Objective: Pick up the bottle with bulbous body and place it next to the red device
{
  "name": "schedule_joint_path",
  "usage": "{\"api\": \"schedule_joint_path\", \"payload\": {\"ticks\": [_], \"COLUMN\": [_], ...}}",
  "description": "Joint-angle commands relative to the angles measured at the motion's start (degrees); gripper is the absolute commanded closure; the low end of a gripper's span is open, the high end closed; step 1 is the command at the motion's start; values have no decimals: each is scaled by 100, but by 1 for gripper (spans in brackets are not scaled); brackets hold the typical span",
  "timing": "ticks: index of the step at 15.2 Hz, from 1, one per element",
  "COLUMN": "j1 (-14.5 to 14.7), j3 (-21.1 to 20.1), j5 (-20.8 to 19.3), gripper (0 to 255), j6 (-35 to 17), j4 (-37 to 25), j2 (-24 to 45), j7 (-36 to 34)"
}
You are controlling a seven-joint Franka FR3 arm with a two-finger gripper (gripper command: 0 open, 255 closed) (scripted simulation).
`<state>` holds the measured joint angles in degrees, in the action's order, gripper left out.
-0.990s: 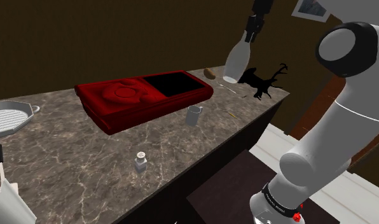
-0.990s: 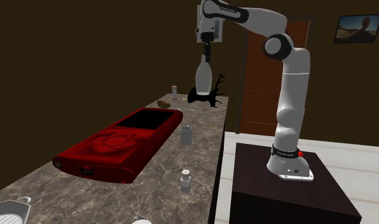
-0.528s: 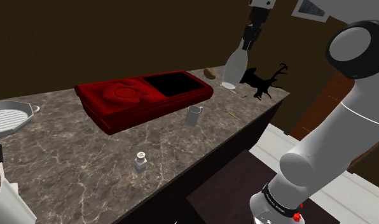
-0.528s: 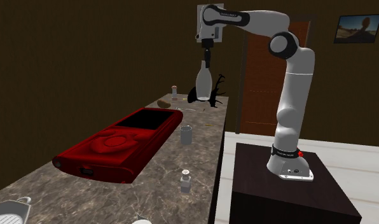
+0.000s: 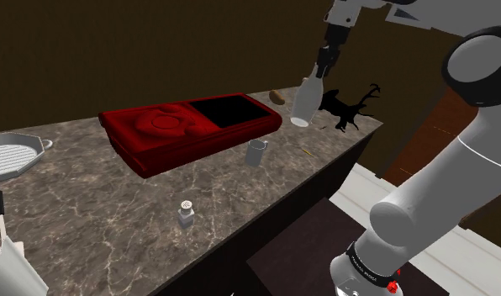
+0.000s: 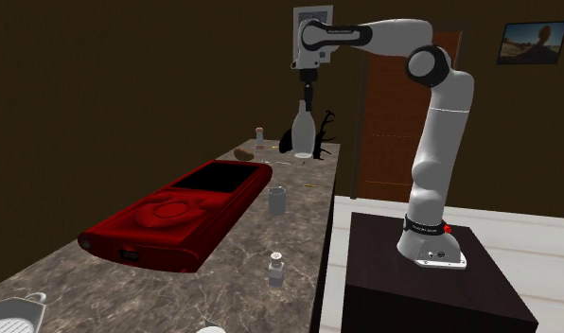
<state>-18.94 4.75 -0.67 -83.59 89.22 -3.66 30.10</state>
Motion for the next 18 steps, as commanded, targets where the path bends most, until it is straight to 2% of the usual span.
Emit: {"api": "schedule_joint_path", "payload": {"ticks": [1, 18], "j1": [3, 2], "j3": [-3, -5], "j5": [-4, -24], "gripper": [255, 255], "j6": [-174, -1531], "j4": [224, 1813], "j2": [-56, -289], "j7": [-8, -31]}}
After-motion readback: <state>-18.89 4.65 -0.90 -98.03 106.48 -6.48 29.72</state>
